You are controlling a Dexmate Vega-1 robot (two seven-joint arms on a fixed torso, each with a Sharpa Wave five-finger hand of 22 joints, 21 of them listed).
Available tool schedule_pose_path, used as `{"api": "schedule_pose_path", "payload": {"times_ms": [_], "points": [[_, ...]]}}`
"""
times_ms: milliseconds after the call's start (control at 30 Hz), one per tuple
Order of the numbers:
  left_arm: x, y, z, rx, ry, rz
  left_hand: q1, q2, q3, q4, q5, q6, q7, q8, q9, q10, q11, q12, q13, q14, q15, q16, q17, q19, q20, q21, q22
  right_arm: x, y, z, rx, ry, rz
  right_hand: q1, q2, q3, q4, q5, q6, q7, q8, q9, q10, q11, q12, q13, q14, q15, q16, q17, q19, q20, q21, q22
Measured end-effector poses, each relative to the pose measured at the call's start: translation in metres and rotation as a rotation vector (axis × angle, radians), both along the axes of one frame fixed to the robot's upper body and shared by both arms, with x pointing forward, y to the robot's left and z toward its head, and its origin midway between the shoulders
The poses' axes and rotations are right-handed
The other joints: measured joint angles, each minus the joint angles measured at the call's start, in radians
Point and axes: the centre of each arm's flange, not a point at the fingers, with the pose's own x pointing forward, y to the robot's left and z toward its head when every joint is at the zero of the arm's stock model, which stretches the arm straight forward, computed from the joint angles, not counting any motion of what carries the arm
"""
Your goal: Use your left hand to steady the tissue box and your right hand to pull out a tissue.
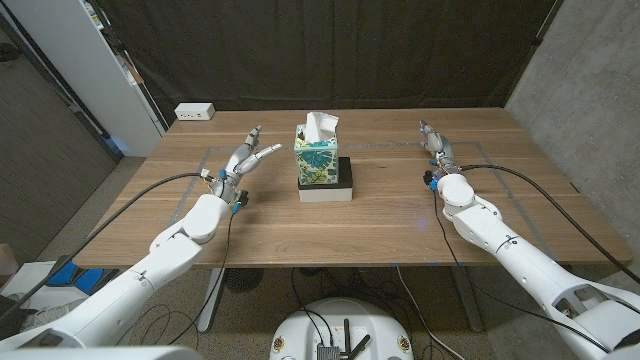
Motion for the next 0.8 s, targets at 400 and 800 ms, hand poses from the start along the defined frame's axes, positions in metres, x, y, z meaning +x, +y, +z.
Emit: {"api": "schedule_pose_path", "payload": {"times_ms": [400,800], "points": [[-0.006,-0.001,-0.011,0.008,0.019,-0.01,0.008,0.0,-0.014,0.0,0.007,-0.004,-0.004,0.001,0.0,0.0,0.0,0.0,0.0,0.0,0.0,-0.001,0.0,0.0,0.0,0.002,0.0,0.0,0.005,0.0,-0.018,0.011,-0.006,0.0,0.0,0.002,-0.002,0.0,0.0,0.0,0.0,0.0,0.0,0.0,0.0,0.0,0.0,0.0,0.0,0.0,0.0,0.0,0.0,0.0],[-0.014,-0.007,-0.019,0.019,0.028,-0.044,0.016,0.0,-0.028,0.003,0.015,-0.004,-0.003,0.001,0.0,0.0,0.0,0.0,0.0,0.0,0.0,-0.001,0.0,0.0,0.0,0.002,0.0,0.0,0.011,0.004,-0.028,0.006,-0.003,0.0,0.0,0.002,-0.002,0.0,0.0,0.0,0.0,0.0,0.0,0.0,0.0,0.0,0.0,0.0,0.0,0.0,0.0,0.0,0.0,0.0]]}}
